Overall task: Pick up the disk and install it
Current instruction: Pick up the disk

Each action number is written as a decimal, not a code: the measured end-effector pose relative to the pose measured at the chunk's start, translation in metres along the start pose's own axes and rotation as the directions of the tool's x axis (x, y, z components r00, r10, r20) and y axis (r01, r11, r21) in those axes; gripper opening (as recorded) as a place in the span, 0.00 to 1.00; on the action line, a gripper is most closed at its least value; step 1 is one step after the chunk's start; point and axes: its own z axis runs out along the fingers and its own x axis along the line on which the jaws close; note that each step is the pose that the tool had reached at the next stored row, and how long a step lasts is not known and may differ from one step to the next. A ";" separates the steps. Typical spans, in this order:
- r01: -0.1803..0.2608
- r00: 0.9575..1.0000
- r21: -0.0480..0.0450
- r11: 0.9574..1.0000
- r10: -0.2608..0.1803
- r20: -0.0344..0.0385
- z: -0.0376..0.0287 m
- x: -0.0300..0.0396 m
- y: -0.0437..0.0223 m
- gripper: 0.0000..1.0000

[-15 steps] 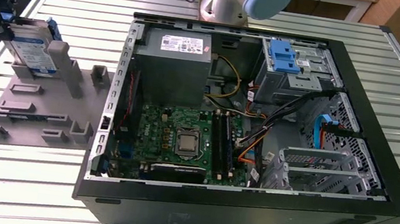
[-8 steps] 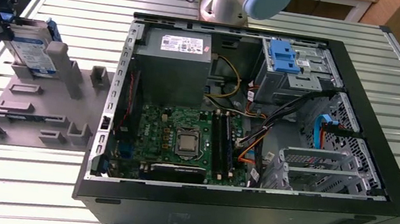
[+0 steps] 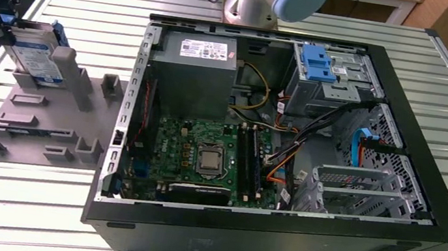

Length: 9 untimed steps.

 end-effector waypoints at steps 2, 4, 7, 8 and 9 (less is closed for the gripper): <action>0.000 1.000 0.000 1.000 0.000 0.000 0.0000 0.0000 0.0000 0.37; 0.000 1.000 0.000 1.000 0.000 0.000 0.0000 0.0000 0.0000 0.38; 0.000 1.000 0.000 1.000 0.000 0.000 0.0000 0.0000 0.0000 0.44; 0.000 1.000 0.000 1.000 0.000 0.000 0.0000 0.0000 0.0000 0.44; 0.000 1.000 0.000 1.000 0.000 0.000 0.0000 0.0000 0.0000 0.44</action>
